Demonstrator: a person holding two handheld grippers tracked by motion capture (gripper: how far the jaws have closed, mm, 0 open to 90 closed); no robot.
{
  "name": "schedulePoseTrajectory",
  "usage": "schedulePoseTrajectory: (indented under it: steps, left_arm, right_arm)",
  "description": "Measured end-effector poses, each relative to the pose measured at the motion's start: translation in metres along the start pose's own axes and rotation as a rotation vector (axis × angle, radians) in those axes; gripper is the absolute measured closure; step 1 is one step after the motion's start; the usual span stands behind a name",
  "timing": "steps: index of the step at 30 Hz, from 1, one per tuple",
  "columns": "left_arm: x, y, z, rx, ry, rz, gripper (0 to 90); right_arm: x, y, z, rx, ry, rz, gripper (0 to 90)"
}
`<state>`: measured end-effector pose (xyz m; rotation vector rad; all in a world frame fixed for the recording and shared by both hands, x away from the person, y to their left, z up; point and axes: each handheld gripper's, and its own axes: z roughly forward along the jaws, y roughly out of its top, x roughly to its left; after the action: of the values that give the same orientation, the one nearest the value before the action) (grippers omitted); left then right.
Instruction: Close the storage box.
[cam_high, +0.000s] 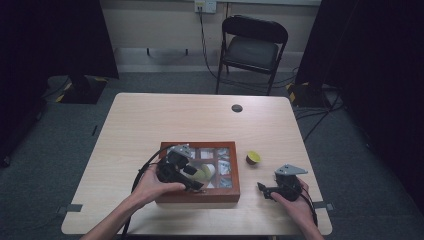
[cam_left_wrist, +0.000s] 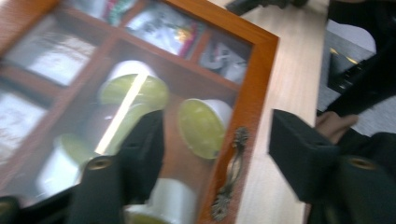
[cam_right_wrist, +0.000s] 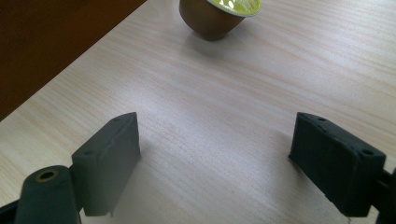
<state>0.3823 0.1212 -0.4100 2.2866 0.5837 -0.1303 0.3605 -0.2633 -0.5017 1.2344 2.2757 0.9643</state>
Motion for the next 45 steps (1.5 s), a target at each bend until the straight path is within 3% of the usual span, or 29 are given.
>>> schedulePoseTrajectory:
  steps: [8, 11, 14, 17, 19, 22, 24, 26, 27, 32, 33, 36, 40, 42, 45]
  left_arm:
    - [0.009, -0.015, -0.026, -0.081, 0.028, -0.030, 21.2]
    - [0.014, -0.023, -0.034, -0.088, 0.078, -0.056, 19.3]
    - [0.018, -0.033, -0.044, -0.105, 0.096, -0.058, 19.5]
    - [0.023, -0.042, -0.054, -0.145, 0.141, -0.081, 19.4]
    - [0.028, -0.049, -0.059, -0.148, 0.187, -0.109, 19.6]
    - [0.035, -0.061, -0.067, -0.148, 0.257, -0.114, 19.4]
    - [0.043, -0.076, -0.075, -0.161, 0.311, -0.161, 17.0]
    - [0.045, -0.079, -0.076, -0.165, 0.313, -0.174, 16.5]
    - [0.048, -0.085, -0.078, -0.175, 0.326, -0.203, 16.5]
    - [0.061, -0.108, -0.086, -0.208, 0.431, -0.265, 16.5]
    - [0.063, -0.112, -0.088, -0.202, 0.444, -0.269, 16.5]
    - [0.068, -0.128, -0.089, -0.206, 0.541, -0.290, 16.4]
    - [0.079, -0.148, -0.084, -0.165, 0.566, -0.353, 16.5]
    - [0.084, -0.156, -0.083, -0.129, 0.576, -0.364, 16.4]
    - [0.088, -0.165, -0.082, -0.121, 0.588, -0.381, 16.3]
  right_arm:
    - [0.000, 0.000, 0.000, 0.001, 0.000, 0.002, 15.0]
    - [0.000, 0.000, 0.000, 0.000, 0.000, 0.002, 15.0]
    - [0.000, 0.000, 0.000, 0.001, 0.000, 0.002, 15.0]
    - [0.000, 0.000, 0.000, 0.000, 0.000, 0.002, 15.0]
    - [0.000, 0.000, 0.000, 0.001, 0.000, 0.002, 15.0]
    - [0.000, 0.000, 0.000, 0.001, -0.001, 0.002, 15.0]
    - [0.000, 0.000, 0.000, 0.001, -0.001, 0.002, 15.0]
    - [0.000, 0.000, 0.000, 0.001, -0.001, 0.002, 15.0]
    - [0.000, 0.000, 0.000, 0.001, -0.001, 0.002, 15.0]
    - [0.000, 0.000, 0.000, 0.001, 0.000, 0.002, 15.0]
    - [0.000, 0.000, 0.000, 0.001, -0.001, 0.002, 15.0]
    - [0.000, 0.000, 0.000, 0.000, -0.001, 0.002, 15.0]
    - [0.000, 0.000, 0.000, 0.001, -0.001, 0.002, 15.0]
    - [0.000, 0.000, 0.000, 0.001, -0.001, 0.002, 15.0]
    - [0.000, 0.000, 0.000, 0.001, -0.001, 0.002, 15.0]
